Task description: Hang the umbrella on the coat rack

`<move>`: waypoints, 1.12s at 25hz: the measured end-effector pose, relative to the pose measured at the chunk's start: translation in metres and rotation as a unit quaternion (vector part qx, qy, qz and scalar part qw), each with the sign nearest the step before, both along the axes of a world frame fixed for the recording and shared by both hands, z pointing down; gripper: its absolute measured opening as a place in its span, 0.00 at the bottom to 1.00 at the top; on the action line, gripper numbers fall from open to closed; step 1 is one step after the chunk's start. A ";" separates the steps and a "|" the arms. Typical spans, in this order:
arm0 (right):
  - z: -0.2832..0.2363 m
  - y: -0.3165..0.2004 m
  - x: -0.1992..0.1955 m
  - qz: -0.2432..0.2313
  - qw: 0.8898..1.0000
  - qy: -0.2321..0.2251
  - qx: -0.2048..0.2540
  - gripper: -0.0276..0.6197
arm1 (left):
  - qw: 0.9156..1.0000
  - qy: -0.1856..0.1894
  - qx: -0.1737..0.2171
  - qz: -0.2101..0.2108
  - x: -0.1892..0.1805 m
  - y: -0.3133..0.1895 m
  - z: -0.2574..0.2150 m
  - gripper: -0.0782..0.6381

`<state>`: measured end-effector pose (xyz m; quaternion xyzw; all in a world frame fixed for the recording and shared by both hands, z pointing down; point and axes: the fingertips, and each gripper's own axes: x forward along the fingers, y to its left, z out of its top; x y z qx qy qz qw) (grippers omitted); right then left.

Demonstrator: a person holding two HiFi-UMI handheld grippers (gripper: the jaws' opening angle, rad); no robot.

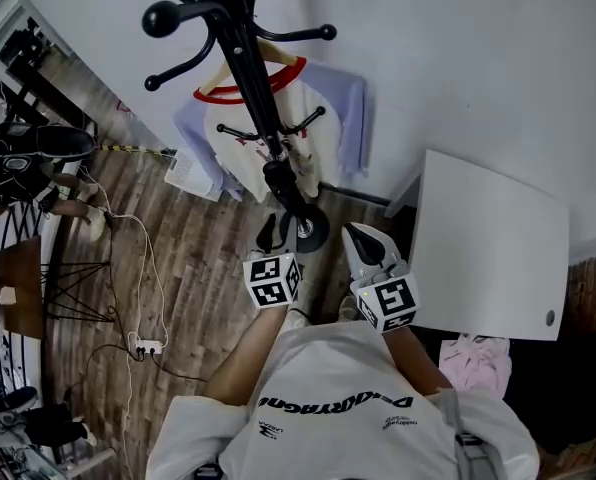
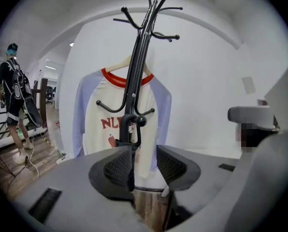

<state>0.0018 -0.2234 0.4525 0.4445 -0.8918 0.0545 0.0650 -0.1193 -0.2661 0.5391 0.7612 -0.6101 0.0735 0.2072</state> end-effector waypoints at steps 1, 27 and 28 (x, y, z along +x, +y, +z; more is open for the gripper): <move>-0.001 0.001 -0.001 -0.002 1.000 0.000 0.001 0.04 | 1.000 0.000 0.004 -0.001 0.001 0.004 -0.006 0.32; -0.004 -0.001 -0.015 -0.014 1.000 -0.013 0.009 0.04 | 0.995 0.003 0.101 0.009 0.023 0.056 -0.081 0.11; -0.003 -0.001 -0.017 -0.017 1.000 -0.011 0.011 0.04 | 0.995 -0.001 0.103 0.010 0.024 0.057 -0.082 0.11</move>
